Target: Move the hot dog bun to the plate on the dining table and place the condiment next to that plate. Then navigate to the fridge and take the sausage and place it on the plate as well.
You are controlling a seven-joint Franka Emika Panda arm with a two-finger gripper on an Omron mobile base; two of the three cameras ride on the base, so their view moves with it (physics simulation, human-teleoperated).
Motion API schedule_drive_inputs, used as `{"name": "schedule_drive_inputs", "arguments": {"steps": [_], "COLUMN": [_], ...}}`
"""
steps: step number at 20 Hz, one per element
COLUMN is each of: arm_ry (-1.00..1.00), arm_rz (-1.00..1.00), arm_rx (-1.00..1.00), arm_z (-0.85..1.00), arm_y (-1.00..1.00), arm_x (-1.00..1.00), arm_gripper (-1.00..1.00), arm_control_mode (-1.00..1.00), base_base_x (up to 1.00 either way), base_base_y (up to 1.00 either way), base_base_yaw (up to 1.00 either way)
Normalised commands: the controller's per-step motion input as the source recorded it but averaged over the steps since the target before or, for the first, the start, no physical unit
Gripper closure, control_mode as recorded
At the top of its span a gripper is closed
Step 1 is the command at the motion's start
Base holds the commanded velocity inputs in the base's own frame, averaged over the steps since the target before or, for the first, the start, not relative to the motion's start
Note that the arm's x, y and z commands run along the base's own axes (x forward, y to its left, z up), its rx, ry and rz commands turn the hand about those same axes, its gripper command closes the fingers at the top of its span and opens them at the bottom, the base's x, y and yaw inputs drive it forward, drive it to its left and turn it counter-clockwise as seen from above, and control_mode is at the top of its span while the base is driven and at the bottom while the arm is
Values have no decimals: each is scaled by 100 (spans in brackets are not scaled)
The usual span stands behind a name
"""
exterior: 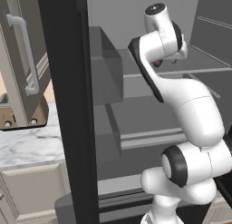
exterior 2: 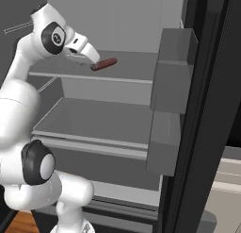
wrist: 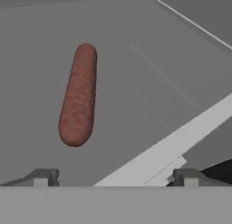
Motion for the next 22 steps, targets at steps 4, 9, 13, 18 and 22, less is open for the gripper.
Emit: {"name": "schedule_drive_inputs", "arguments": {"steps": [4, 9, 13, 18, 22], "arm_ry": [0, 0, 0, -1, -7], "arm_rz": [0, 0, 0, 2, 2], "arm_rx": [1, 6, 8, 3, 9], "arm_z": [-25, -12, -8, -27, -40], "arm_y": [-18, -8, 0, -1, -11], "arm_x": [63, 71, 63, 20, 0], "arm_gripper": [-100, -100, -100, -100, 100], "arm_control_mode": [-100, -100, -100, -100, -100], "base_base_x": [0, 0, 0, 0, 0], "base_base_y": [0, 0, 0, 0, 0], "base_base_yaw": [0, 0, 0, 0, 0]}}
